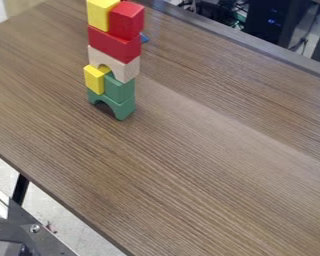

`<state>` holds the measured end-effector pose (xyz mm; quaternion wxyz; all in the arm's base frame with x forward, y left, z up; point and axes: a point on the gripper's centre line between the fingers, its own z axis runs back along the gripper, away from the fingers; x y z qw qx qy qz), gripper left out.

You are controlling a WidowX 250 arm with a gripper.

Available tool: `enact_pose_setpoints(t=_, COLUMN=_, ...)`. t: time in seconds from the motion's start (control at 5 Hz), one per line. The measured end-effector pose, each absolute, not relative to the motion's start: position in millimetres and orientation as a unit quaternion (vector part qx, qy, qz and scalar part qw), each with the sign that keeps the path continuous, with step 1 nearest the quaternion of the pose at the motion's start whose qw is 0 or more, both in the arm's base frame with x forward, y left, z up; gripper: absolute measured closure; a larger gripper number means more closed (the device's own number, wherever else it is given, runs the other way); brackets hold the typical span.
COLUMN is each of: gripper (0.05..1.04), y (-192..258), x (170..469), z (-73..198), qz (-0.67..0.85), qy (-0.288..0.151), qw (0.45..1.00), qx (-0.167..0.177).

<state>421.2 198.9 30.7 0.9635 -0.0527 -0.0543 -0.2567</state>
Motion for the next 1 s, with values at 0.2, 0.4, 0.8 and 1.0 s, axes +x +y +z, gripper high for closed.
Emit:
enact_pose_setpoints(t=0.2, gripper=0.085, y=193.1, x=422.8, z=37.7, qz=-0.260, qy=-0.051, qw=0.964, qx=-0.032)
enact_pose_setpoints(t=0.4, gripper=0.085, y=184.5, x=430.5, z=60.3, qz=-0.269, qy=-0.060, qw=0.961, qx=0.001)
enact_pose_setpoints(t=0.8, gripper=0.085, y=161.4, x=439.6, z=69.5, qz=-0.280, qy=-0.046, qw=0.959, qx=0.024)
enact_pose_setpoints(t=1.0, gripper=0.085, y=157.4, x=441.4, z=80.5, qz=-0.240, qy=-0.036, qw=0.970, qx=0.033)
